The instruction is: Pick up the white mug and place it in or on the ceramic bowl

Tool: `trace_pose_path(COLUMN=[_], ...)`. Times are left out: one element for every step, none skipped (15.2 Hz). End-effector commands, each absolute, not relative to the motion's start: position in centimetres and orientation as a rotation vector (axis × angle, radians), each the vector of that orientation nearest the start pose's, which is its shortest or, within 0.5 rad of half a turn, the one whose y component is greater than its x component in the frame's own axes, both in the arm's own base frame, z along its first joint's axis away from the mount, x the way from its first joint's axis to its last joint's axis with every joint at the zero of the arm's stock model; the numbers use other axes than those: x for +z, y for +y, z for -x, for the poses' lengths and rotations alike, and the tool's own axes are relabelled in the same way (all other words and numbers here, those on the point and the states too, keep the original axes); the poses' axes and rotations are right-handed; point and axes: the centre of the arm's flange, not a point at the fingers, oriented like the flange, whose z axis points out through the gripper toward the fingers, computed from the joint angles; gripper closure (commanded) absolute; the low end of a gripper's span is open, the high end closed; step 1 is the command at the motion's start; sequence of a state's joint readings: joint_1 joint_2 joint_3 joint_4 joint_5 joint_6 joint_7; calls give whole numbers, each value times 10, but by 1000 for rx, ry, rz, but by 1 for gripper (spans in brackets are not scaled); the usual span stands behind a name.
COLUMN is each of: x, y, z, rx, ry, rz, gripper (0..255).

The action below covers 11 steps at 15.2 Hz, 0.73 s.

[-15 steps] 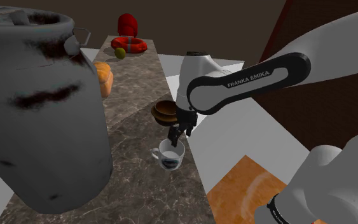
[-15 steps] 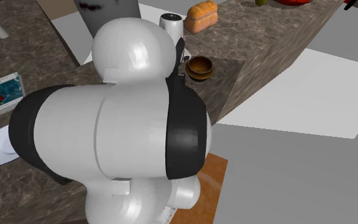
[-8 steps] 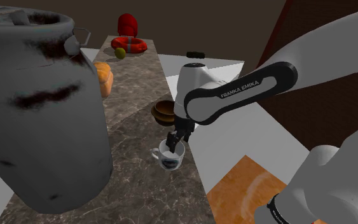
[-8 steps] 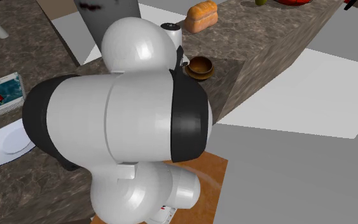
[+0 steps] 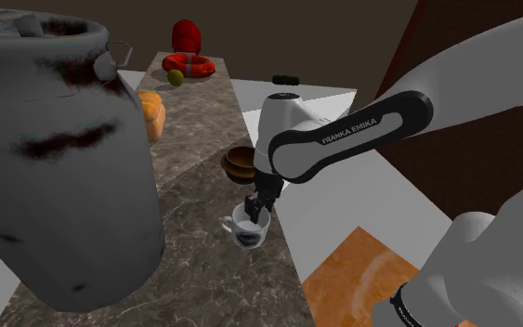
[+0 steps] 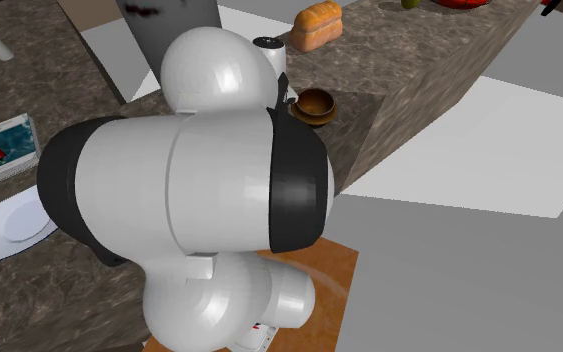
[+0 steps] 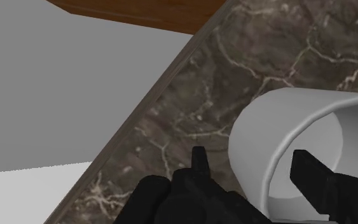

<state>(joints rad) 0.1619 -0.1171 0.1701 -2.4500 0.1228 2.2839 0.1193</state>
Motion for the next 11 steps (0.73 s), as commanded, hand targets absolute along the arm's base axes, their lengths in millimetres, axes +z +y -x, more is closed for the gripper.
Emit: trace_pose_path(x=[339, 339, 339, 339, 339, 339, 339, 339, 339, 344, 350], y=[153, 153, 153, 153, 153, 153, 153, 153, 153, 153, 153], z=[-437, -437, -437, -437, -437, -437, -437, -437, -437, -436, -436], rx=[99, 99, 99, 99, 99, 99, 99, 99, 99, 99, 99], ry=[-198, -198, -198, -198, -198, -198, -198, -198, -197, -198, -198], rz=[3076, 3076, 3076, 3076, 3076, 3076, 3076, 3076, 3076, 3076, 3076], gripper=[255, 255, 255, 255, 255, 255, 255, 255, 255, 255, 255])
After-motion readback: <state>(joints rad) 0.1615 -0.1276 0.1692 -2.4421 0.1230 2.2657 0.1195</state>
